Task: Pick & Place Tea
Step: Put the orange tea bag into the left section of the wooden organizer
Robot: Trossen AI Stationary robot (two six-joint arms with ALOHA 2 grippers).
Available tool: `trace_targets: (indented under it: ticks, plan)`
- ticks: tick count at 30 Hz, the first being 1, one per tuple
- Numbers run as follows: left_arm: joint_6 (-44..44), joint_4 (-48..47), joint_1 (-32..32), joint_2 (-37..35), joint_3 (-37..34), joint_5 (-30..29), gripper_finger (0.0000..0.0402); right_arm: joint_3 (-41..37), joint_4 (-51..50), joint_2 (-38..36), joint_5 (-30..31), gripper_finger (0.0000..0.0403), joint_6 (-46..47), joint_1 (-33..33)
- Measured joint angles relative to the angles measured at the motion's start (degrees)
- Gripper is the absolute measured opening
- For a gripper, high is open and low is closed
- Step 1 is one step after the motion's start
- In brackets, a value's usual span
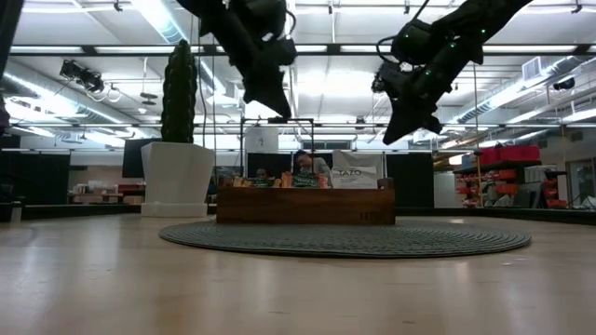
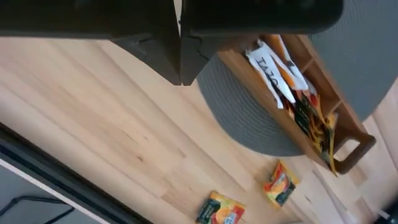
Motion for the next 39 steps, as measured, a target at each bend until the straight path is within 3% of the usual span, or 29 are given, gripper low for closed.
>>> trace_targets:
  ticks: [6, 15, 22, 27, 31, 39]
  plan:
    - [1.4, -6.6, 4.5, 6.9, 7.7, 7.0, 0.0002, 0.0, -3.9, -0.1, -0.1, 0.0004, 0.2, 0.0]
    - [4.6, -23.4, 8.1, 18.1, 17.8, 7.6, 0.0002, 0.0, -7.4, -0.1, 0.0, 0.0004, 1.1, 0.0]
    - [17.2, -30.9, 8.2, 21.5, 19.7, 8.0, 0.0002, 0.0, -7.4, -0.1, 0.1, 0.0004, 3.1, 0.1]
    - [23.4, -29.9, 8.0, 21.9, 19.6, 9.1, 0.0004, 0.0, -7.4, -0.1, 0.0, 0.0004, 3.2, 0.1]
    - [31.0, -29.4, 7.8, 21.9, 19.6, 9.2, 0.0028, 0.0, -7.2, -0.1, 0.1, 0.0004, 4.3, 0.4]
    - [29.8, -28.1, 7.7, 21.9, 19.6, 9.1, 0.0111, 0.0, -7.4, -0.1, 0.1, 0.0004, 4.5, 2.7]
